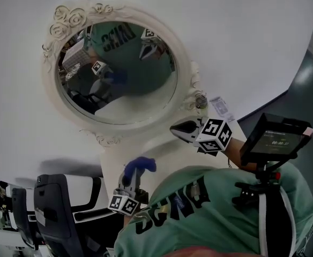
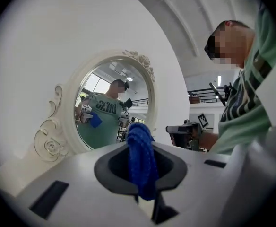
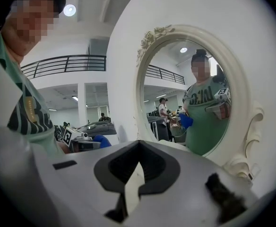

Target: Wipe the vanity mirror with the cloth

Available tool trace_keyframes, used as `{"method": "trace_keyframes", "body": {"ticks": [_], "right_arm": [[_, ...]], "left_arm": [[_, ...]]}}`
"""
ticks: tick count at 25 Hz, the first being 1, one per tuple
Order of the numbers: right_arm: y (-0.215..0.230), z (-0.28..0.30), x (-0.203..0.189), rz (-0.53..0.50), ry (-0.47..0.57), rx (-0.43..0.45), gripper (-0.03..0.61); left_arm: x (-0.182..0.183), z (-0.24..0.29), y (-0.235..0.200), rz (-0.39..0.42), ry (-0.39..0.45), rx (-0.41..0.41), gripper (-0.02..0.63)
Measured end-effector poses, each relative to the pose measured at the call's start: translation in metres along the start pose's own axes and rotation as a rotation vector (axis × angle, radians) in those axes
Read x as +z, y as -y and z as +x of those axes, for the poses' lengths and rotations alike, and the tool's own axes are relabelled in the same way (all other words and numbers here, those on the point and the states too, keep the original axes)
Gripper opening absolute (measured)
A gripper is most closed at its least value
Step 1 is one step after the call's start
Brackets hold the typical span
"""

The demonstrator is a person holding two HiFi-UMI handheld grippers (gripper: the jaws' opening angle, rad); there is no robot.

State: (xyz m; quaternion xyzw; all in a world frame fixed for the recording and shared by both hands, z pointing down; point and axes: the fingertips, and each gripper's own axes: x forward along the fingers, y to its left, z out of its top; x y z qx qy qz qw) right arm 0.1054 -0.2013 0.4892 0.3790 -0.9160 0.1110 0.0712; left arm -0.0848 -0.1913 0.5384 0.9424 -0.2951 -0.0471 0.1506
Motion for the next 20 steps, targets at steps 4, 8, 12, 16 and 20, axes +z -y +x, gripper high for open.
{"method": "trace_keyframes", "body": {"ticks": [4,8,12,16,20], "right_arm": [[-0.003,-0.006,-0.004,-0.013,-0.015,-0.009,0.011],[-0.003,-0.016,-0.007,-0.007,-0.011,-0.028,0.011],[-0.001,-0.02,-0.009,-0.009,-0.015,-0.034,0.011],[-0.002,-0.023,-0.008,-0.008,-0.009,-0.038,0.011],[-0.006,-0.022,-0.01,-0.006,-0.009,-0.036,0.011]], "left_arm": [[0.001,0.004,0.011,-0.003,0.01,-0.03,0.052],[-0.002,0.008,0.02,-0.002,-0.001,-0.057,0.052],[-0.003,0.013,0.027,-0.002,-0.006,-0.073,0.052],[-0.007,0.014,0.033,-0.004,-0.018,-0.088,0.052],[-0.012,0.014,0.038,-0.011,-0.031,-0.104,0.051]]}}
